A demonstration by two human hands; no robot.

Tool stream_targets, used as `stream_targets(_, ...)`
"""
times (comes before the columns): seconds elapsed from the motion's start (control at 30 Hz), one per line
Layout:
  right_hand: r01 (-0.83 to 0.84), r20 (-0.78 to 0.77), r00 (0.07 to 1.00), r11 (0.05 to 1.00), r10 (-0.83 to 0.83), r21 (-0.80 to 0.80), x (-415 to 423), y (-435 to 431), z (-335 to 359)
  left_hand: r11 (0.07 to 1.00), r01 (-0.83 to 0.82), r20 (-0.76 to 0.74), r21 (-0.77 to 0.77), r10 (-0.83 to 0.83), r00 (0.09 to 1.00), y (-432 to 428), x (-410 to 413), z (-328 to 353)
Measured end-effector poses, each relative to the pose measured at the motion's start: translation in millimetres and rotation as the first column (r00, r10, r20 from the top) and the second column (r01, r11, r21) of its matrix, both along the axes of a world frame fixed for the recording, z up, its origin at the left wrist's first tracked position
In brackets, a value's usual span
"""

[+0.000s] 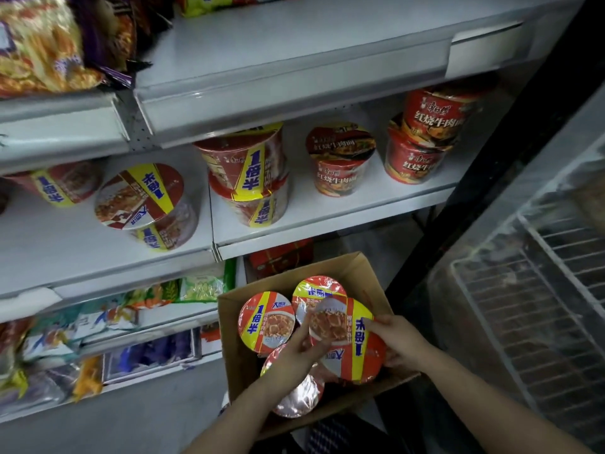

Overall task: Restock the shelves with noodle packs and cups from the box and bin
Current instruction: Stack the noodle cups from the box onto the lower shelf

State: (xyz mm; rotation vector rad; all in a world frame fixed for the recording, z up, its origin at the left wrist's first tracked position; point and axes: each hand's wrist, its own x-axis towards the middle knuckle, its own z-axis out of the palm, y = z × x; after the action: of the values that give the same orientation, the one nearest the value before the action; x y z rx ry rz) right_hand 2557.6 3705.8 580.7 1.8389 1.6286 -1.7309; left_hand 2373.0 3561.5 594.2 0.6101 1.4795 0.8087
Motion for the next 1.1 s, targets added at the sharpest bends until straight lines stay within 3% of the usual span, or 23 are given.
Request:
stream_targets(0.17, -0.053, -0.122, 0.990, 0.990, 0.069, 0.132, -28.2, 8.1, 39.5, 0.979, -0.168, 0.036, 0.112, 0.165, 0.986, 1.2, -22.5, 39.3)
stream_targets(0.33, 0.023, -0.255, 0.966, 0.971, 0.040, 0.237, -60.2, 3.2, 76.8, 0.958, -0.167, -0.027, 0.232, 0.178, 0.984, -2.8, -55.7, 75.1)
stream_targets(0.53, 0.059, -0.360, 0.932, 0.960, 0.046, 0.274, -94.7, -8.8, 111.3, 0.952, -0.218, -0.077, 0.214, 0.239, 0.968, -15.0, -91.8, 105.2)
stream_targets(0.63, 0.038, -0.394, 0.917, 0.965, 0.070, 0.259, -111.9, -20.1, 122.8, 0.912, -0.354, 0.050, 0.209, 0.351, 0.935, -29.2, -99.4, 122.3)
stream_targets(0.77, 0.041, -0.451, 0.889, 0.965, 0.083, 0.259, -132.7, -42.3, 149.8, 0.857, -0.468, 0.076, 0.215, 0.463, 0.883, -53.6, -118.2, 143.6)
stream_targets(0.87, 0.025, -0.515, 0.855, 0.987, 0.060, 0.157, -144.7, -61.9, 172.9, 0.848, -0.502, 0.076, 0.173, 0.496, 0.865, -64.5, -149.8, 156.1)
stream_targets(0.97, 0.034, -0.637, 0.771, 0.999, -0.011, 0.025, -158.1, -87.1, 180.7, 0.844, -0.489, 0.105, 0.220, 0.478, 0.872, -75.3, -173.0, 168.1)
stream_targets(1.1, 0.087, -0.732, 0.681, 0.991, 0.013, 0.099, -183.8, -112.9, 180.3, 0.735, -0.607, 0.185, 0.301, 0.580, 0.794, -89.3, -198.5, 181.8)
